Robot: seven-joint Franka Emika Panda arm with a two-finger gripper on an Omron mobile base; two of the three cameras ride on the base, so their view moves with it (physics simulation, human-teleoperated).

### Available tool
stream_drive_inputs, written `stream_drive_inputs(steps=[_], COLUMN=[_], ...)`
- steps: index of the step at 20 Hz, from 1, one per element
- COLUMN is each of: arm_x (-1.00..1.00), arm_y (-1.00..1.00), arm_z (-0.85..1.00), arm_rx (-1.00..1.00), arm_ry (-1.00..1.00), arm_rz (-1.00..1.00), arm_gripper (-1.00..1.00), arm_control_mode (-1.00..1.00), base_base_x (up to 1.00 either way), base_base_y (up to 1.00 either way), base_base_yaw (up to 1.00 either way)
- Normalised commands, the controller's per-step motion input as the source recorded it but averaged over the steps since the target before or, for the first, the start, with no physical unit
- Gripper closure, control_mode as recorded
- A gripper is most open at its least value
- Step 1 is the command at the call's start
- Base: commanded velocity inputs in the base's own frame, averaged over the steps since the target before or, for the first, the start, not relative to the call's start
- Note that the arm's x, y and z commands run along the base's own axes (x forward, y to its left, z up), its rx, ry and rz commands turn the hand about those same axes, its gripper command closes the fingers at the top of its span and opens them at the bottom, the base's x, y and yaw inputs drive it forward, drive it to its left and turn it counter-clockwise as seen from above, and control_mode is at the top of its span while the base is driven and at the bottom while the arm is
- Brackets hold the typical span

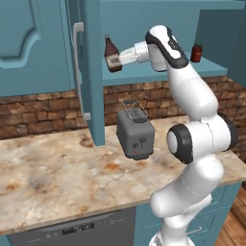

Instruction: Collect the paprika, ketchup, and shaker from the cabinet and place them next to the stove.

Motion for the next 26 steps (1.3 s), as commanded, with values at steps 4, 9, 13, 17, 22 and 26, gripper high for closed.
stream_drive_inputs(steps=[4,9,13,17,22,26], arm_x=[-0.37,-0.64,-0.89,-0.97,-0.99,-1.00], arm_y=[0.00,0.00,-0.16,-0.31,-0.21,-0.13], arm_z=[-0.02,0.00,0.20,0.23,0.02,0.00], arm_rx=[0.06,0.06,0.03,0.04,0.03,0.04], arm_ry=[-0.12,-0.16,-0.18,-0.17,-0.08,-0.03], arm_rz=[0.07,0.08,0.05,0.02,0.00,0.00], arm_gripper=[1.00,1.00,1.00,1.00,1.00,1.00], arm_control_mode=[-1.00,-1.00,-1.00,-1.00,-1.00,-1.00], base_base_x=[0.00,0.00,0.00,0.00,0.00,0.00], base_base_y=[0.00,0.00,0.00,0.00,0.00,0.00], base_base_yaw=[0.00,0.00,0.00,0.00,0.00,0.00])
